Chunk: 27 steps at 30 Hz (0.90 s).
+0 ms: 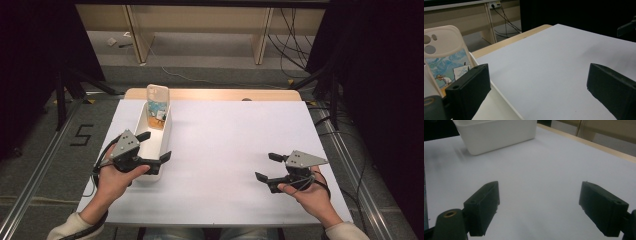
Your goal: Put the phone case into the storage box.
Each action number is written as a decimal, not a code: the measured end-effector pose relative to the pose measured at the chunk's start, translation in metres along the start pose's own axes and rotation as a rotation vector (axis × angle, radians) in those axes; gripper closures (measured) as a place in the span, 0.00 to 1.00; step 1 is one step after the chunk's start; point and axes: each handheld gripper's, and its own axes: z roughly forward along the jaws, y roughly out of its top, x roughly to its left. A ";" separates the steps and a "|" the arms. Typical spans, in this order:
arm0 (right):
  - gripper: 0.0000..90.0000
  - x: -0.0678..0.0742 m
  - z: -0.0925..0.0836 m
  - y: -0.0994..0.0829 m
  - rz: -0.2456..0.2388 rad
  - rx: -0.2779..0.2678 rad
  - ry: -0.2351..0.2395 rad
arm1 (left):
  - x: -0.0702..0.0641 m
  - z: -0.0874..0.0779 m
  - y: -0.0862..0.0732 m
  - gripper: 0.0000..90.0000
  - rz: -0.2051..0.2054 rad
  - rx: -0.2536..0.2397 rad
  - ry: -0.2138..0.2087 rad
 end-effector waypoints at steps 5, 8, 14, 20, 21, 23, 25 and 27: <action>0.20 0.000 0.000 0.000 0.000 0.000 -0.001 | -0.003 -0.003 -0.005 0.05 -0.002 0.007 -0.002; 0.20 0.000 0.000 0.000 0.000 0.001 -0.002 | -0.004 -0.004 -0.008 0.05 0.000 0.011 -0.001; 0.20 0.000 -0.001 0.000 -0.001 0.001 -0.003 | -0.006 -0.005 -0.013 0.05 0.011 0.028 0.007; 0.20 0.000 0.000 0.000 -0.003 0.000 -0.002 | -0.005 -0.005 -0.015 0.05 0.008 0.027 0.012; 0.20 0.000 0.000 0.000 -0.005 0.000 -0.002 | -0.005 -0.005 -0.016 0.05 0.005 0.027 0.012; 0.20 0.000 0.000 0.000 -0.005 0.001 -0.001 | -0.005 -0.005 -0.016 0.05 0.005 0.026 0.013; 0.20 0.000 0.000 0.000 -0.005 0.000 -0.001 | -0.006 -0.005 -0.017 0.05 0.001 0.028 0.012; 0.20 0.000 0.000 0.000 -0.007 0.000 -0.001 | -0.007 -0.004 -0.018 0.05 0.004 0.032 0.011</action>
